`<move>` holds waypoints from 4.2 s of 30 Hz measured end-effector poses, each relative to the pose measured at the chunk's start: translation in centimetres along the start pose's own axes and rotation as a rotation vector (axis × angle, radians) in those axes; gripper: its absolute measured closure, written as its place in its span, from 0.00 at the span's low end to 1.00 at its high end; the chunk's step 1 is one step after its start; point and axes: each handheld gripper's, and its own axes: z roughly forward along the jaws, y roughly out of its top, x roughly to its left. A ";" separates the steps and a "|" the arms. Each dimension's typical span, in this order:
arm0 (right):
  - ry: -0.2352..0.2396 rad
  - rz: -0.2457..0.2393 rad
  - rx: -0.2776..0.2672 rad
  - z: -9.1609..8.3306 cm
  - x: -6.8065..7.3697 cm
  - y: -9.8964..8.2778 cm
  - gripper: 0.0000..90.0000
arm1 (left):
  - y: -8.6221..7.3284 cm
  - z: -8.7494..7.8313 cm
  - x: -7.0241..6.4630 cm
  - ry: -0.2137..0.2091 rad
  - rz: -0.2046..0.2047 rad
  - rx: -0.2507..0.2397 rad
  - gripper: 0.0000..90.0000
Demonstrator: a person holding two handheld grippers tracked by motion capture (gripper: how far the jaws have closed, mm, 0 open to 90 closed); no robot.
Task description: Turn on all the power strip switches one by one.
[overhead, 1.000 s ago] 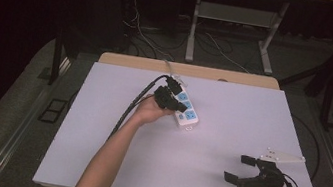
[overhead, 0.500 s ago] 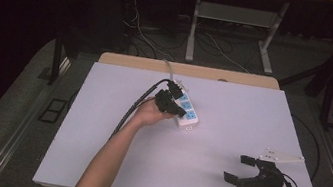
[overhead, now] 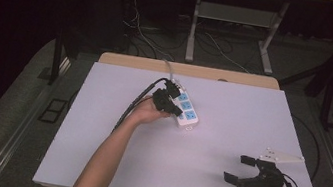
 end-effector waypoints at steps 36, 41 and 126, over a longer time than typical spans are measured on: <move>0.000 0.012 -0.005 -0.3 -0.4 -0.1 0.00 | 0.2 0.5 -0.7 0.031 0.003 -0.037 1.00; -0.001 0.012 -0.005 -0.2 -0.4 -0.1 0.00 | 0.3 0.1 -0.8 0.035 0.009 -0.041 1.00; -0.005 0.007 0.013 0.0 -0.5 -0.1 0.00 | 1.2 -0.6 2.6 0.069 -0.007 -0.088 1.00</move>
